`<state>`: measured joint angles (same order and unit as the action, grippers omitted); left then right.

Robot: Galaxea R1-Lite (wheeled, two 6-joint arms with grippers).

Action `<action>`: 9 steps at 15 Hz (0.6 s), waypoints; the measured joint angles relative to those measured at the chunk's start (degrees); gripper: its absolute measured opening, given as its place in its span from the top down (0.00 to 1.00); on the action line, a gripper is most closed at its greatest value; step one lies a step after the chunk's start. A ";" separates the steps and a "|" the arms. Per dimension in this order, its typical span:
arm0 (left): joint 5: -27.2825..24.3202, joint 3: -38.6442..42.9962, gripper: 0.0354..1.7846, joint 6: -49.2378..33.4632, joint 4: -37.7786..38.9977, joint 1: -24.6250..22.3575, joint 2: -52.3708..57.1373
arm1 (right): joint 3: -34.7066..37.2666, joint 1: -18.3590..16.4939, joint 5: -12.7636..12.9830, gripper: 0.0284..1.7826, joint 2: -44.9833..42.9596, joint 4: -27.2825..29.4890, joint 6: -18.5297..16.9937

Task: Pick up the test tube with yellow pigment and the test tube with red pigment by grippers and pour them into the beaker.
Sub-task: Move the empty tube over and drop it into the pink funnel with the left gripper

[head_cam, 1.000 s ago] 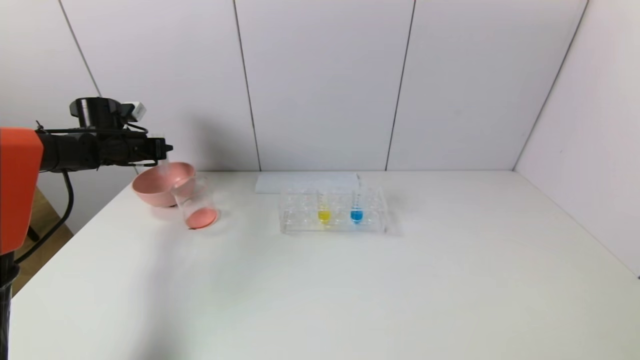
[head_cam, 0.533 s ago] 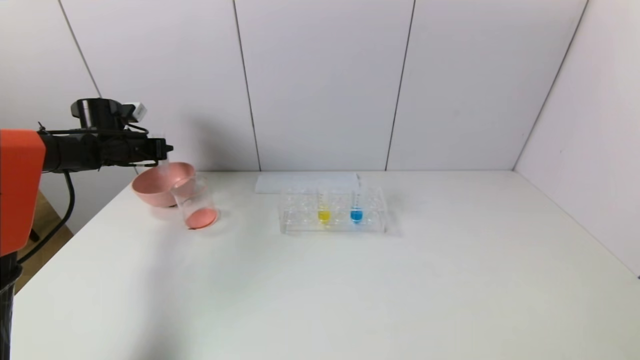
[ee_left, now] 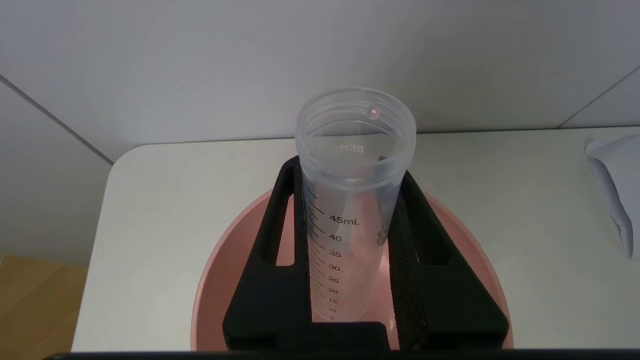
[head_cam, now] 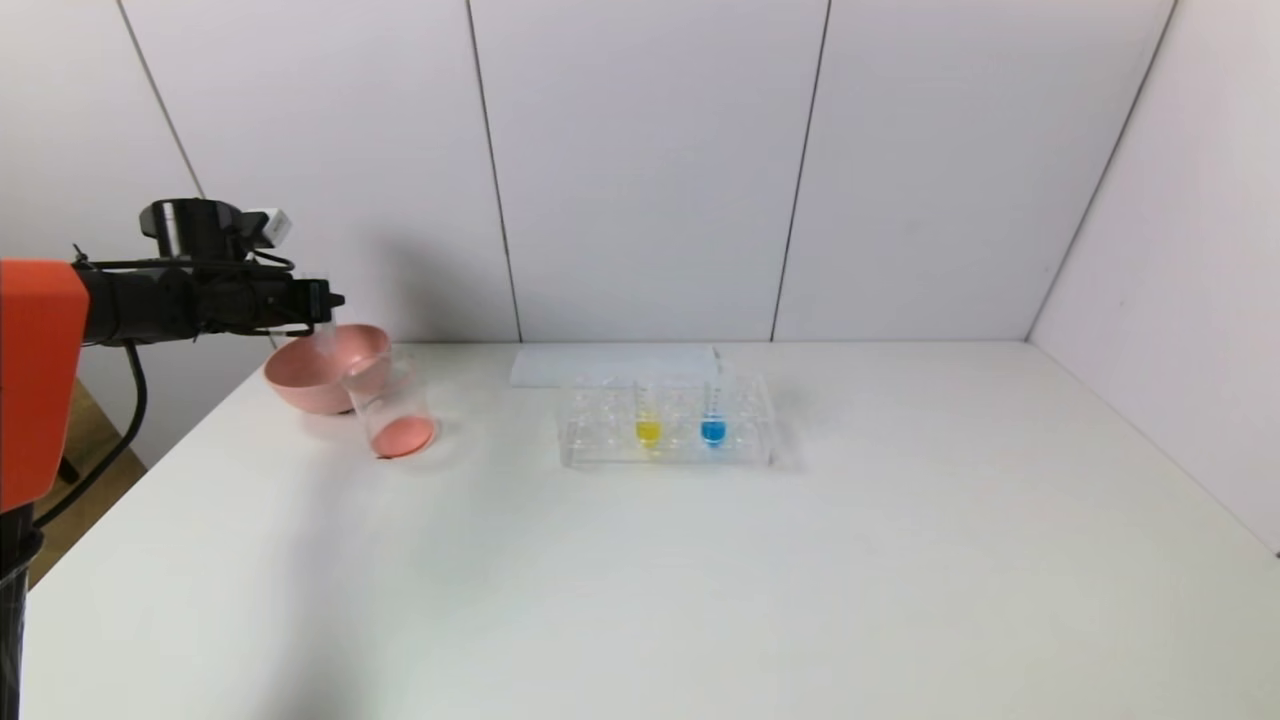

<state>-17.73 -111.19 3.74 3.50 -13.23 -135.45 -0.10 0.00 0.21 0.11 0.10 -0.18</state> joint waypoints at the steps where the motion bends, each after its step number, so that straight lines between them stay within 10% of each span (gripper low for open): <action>1: -0.02 -0.13 0.76 0.00 -0.02 -0.02 -0.02 | 0.00 0.00 -0.02 0.05 0.00 0.00 0.02; 9: -0.10 -0.13 0.73 -0.22 -0.04 -0.28 -0.13 | 0.00 0.00 0.00 0.05 0.00 0.00 0.00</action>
<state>-17.82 -111.32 3.52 3.46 -13.51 -135.58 -0.10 0.00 0.21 0.11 0.10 -0.18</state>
